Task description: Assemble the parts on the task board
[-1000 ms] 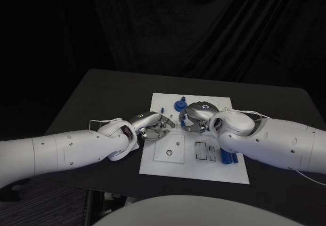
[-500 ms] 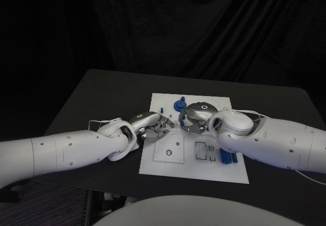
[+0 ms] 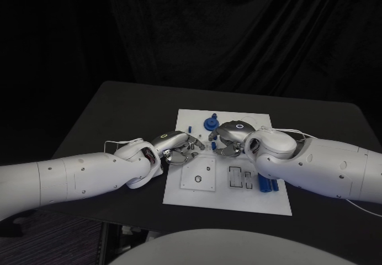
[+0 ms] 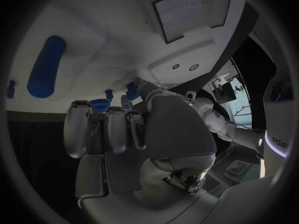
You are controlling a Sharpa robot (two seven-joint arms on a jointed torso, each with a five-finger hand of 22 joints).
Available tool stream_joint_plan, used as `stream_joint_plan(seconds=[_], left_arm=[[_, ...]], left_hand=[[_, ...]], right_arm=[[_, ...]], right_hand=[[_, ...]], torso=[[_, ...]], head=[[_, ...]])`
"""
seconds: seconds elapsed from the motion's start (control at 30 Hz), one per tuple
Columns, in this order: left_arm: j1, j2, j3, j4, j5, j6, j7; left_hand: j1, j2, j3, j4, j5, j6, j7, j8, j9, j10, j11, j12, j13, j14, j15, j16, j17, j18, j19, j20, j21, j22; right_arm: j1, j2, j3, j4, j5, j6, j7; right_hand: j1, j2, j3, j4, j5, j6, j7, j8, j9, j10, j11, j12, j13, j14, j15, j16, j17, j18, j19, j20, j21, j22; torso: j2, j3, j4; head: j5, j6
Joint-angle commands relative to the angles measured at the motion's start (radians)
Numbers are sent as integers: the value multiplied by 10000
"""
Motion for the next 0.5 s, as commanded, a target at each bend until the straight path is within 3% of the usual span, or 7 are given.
stream_joint_plan(seconds=[0.03,0.17,0.2,0.27,0.5], left_arm=[[-9,20,8,17,7,21,77],[-9,23,8,14,7,-25,120],[-9,21,8,18,7,-101,205],[-9,10,8,33,7,-240,347],[-7,-101,9,183,8,-939,886]], left_hand=[[16,-91,58,4,50,74,0,34,7,1045,75,34,2631,1057,44,26,2634,97,562,65,-37,2318],[15,-92,58,4,50,76,0,33,6,1045,74,34,2631,1057,44,26,2634,98,559,65,-43,2316],[10,-87,58,12,47,90,12,39,8,1045,77,34,2631,1057,44,26,2634,94,568,65,-25,2322],[-18,-82,48,42,35,121,43,49,11,1045,92,34,2631,1057,50,26,2634,91,573,68,-15,2326],[-602,-42,-610,775,-409,281,243,118,25,1045,288,34,2631,1057,215,26,2634,63,632,200,83,2358]], right_arm=[[-14,-2,3,4,-21,127,-202],[-14,-52,3,39,-21,40,-169],[-14,-88,3,71,-21,-38,-134],[-13,-148,3,130,-21,-212,-53],[15,-515,19,572,-21,-1232,404]], right_hand=[[-23,-94,-94,21,-140,-172,-31,-151,-141,218,-94,-50,1644,555,-89,-58,453,67,144,-87,-50,1924],[-59,-108,-257,118,-443,-547,-90,-358,-405,186,-141,-94,1590,556,-128,-66,444,67,149,-123,-62,1925],[-78,-132,-390,217,-661,-1377,-127,-442,-865,208,-170,-81,1606,564,-151,-53,464,62,162,-146,-49,1932],[-74,-158,-507,323,-812,-1869,-143,-467,-1165,227,-185,-70,1621,571,-168,-43,478,56,176,-164,-30,1941],[-79,-228,-765,657,-1107,-1883,-175,-418,-1360,298,-212,-15,1689,615,-194,45,599,17,254,-191,136,1996]], torso=[[0,0,1],[1,0,3],[1,0,1],[1,0,1],[-2,4,-5]], head=[[7,-1],[26,-1],[34,-1],[47,-1],[57,-1]])
